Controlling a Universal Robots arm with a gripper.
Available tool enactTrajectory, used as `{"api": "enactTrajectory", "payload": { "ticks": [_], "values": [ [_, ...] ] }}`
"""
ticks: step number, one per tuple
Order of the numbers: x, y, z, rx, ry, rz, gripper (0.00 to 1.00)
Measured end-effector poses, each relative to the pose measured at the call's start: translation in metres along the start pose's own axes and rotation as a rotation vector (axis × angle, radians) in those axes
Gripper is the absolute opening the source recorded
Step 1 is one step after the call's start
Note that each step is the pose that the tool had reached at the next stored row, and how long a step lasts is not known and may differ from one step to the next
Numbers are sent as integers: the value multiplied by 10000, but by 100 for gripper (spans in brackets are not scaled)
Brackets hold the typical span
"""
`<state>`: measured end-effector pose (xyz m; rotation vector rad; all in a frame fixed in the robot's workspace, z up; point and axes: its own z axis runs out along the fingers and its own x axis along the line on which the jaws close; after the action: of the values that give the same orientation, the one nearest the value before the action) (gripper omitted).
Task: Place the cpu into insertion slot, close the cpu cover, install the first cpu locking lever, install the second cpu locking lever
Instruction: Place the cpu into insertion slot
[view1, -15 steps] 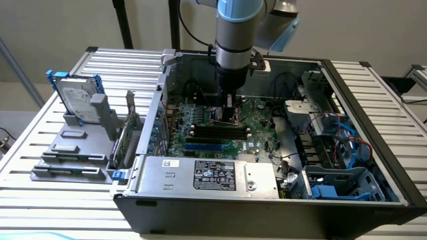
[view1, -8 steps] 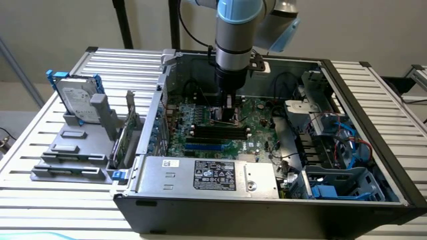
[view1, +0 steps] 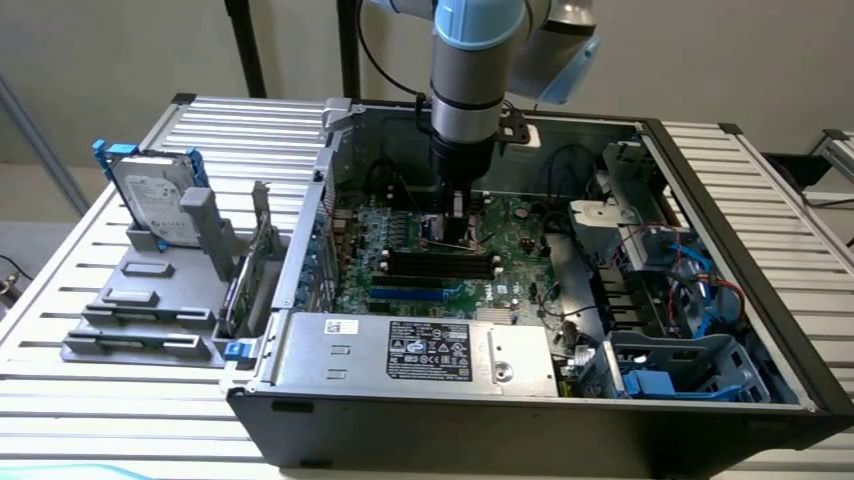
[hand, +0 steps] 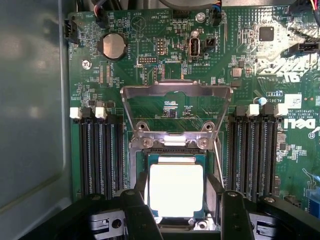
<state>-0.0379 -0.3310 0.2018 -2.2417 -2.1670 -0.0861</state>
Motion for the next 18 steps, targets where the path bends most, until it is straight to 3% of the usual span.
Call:
{"api": "enactTrajectory", "payload": {
  "ticks": [18],
  "values": [
    [12,-1,23,-4,-7,58,54]
  ]
}}
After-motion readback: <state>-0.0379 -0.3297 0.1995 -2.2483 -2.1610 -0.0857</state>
